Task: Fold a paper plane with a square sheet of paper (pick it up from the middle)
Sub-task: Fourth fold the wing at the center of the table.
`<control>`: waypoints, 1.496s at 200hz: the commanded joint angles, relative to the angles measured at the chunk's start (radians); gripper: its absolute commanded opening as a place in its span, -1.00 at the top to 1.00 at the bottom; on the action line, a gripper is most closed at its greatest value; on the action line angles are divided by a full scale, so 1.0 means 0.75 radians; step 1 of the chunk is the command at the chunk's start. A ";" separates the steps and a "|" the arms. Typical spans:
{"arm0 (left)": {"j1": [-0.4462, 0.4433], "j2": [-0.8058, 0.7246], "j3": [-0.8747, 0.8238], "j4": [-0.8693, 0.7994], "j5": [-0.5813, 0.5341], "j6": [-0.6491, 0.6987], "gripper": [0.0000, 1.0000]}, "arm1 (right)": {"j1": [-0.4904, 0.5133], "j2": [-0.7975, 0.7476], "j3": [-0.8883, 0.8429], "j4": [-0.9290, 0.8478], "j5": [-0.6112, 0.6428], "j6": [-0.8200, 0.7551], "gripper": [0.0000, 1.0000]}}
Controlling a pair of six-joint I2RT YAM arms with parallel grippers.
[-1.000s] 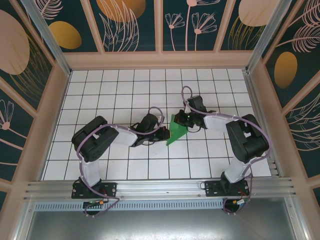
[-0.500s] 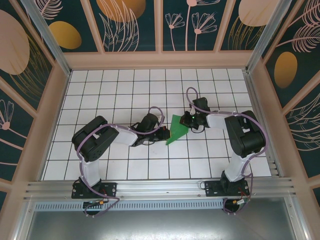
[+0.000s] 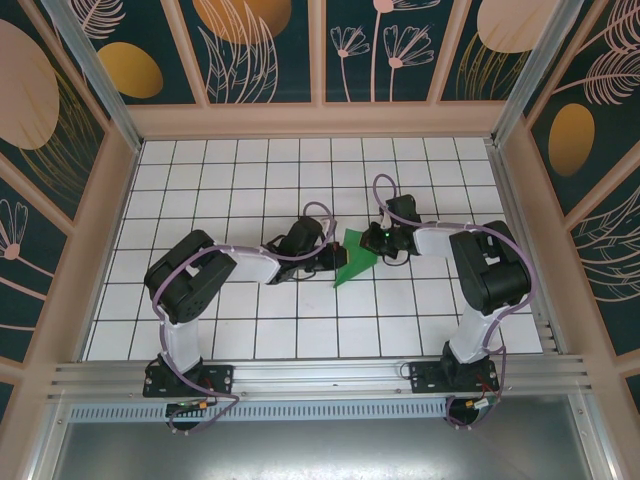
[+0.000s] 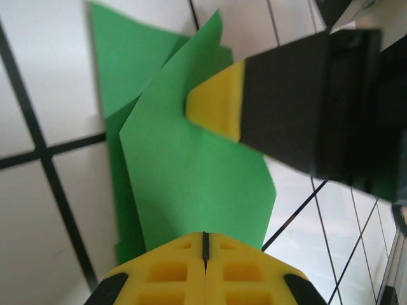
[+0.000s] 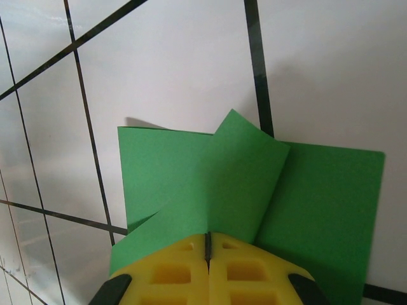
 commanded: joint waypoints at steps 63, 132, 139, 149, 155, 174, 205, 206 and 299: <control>-0.006 0.109 0.132 -0.133 0.029 0.040 0.93 | -0.018 0.047 -0.036 -0.034 0.049 -0.020 1.00; -0.007 0.144 0.099 -0.200 -0.013 0.048 0.99 | -0.017 0.021 -0.026 -0.028 0.032 -0.032 1.00; -0.008 0.147 0.097 -0.218 -0.030 0.054 1.00 | -0.018 0.006 -0.023 -0.026 0.026 -0.041 1.00; -0.008 0.149 0.086 -0.229 -0.046 0.059 1.00 | -0.018 -0.020 -0.018 -0.018 0.011 -0.060 1.00; -0.008 0.152 0.086 -0.232 -0.049 0.059 1.00 | -0.020 -0.044 -0.020 -0.008 -0.004 -0.075 1.00; -0.007 0.166 0.086 -0.239 -0.047 0.061 1.00 | -0.016 -0.098 -0.023 0.027 -0.097 -0.129 1.00; -0.008 0.176 0.086 -0.260 -0.062 0.066 1.00 | 0.015 -0.146 -0.051 0.030 -0.145 -0.163 1.00; -0.008 0.176 0.086 -0.261 -0.063 0.066 1.00 | 0.015 -0.146 -0.051 0.028 -0.145 -0.163 1.00; -0.010 0.171 0.043 -0.290 -0.084 0.067 1.00 | 0.069 -0.003 -0.035 -0.037 -0.103 -0.184 1.00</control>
